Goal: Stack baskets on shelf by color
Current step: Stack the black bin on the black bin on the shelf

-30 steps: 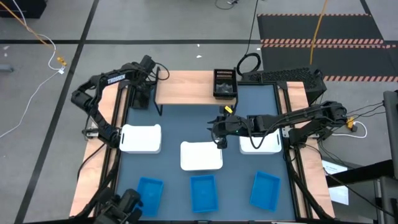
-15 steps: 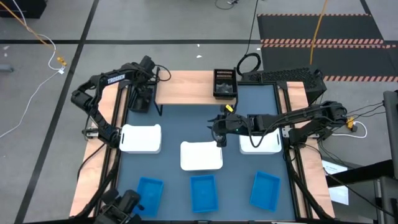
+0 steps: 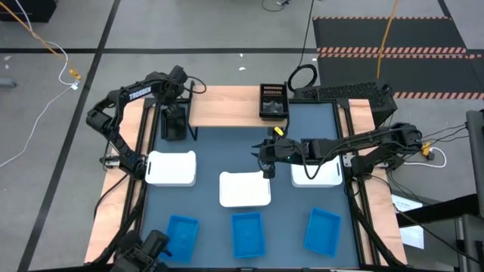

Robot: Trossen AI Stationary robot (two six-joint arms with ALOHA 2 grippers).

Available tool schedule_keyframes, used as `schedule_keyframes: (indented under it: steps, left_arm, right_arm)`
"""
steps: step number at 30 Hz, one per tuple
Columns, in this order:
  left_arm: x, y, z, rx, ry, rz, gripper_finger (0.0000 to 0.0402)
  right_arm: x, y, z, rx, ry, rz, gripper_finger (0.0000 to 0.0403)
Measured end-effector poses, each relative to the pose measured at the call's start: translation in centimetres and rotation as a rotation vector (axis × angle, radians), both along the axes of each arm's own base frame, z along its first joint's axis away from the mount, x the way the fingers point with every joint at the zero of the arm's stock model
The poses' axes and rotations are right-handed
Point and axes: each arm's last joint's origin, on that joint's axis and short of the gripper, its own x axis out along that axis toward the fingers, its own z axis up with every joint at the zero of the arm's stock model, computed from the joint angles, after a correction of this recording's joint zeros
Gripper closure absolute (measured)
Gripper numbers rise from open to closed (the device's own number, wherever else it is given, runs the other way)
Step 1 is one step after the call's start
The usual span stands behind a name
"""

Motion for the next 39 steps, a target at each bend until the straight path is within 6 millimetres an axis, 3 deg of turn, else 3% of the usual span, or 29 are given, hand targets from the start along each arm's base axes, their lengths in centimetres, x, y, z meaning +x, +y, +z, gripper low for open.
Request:
schedule_keyframes:
  steps: [5,11,16,26,29,34,39]
  left_arm:
    - [0.2,-0.3,-0.2,-0.1,-0.085,-0.085,0.0144]
    - [-0.1,0.0,-0.9,-0.078,-0.125,-0.095,0.0174]
    - [-1.3,0.2,-1.7,-0.095,-0.16,-0.029,0.0225]
    - [-1.5,0.0,-1.8,-0.121,-0.157,-0.042,0.0379]
    - [-1.4,-0.3,-1.7,-0.15,-0.141,-0.058,0.0388]
    - [-0.6,-1.1,0.5,-0.152,-0.071,-0.062,0.0372]
    - [0.0,-1.9,4.9,-0.107,0.016,-0.042,0.0391]
  right_arm:
    - [0.0,0.0,0.0,0.003,-0.001,0.0,0.0303]
    - [0.0,0.1,0.0,0.003,-0.001,0.001,0.0303]
    - [0.0,0.1,0.0,0.006,-0.001,-0.001,0.0303]
    - [0.0,0.1,0.0,0.006,-0.002,-0.001,0.0303]
    - [0.0,0.1,0.0,0.013,-0.004,-0.005,0.0303]
    - [0.0,0.1,0.0,0.018,-0.006,-0.007,0.0303]
    - [0.0,0.1,0.0,0.019,-0.008,-0.008,0.0303]
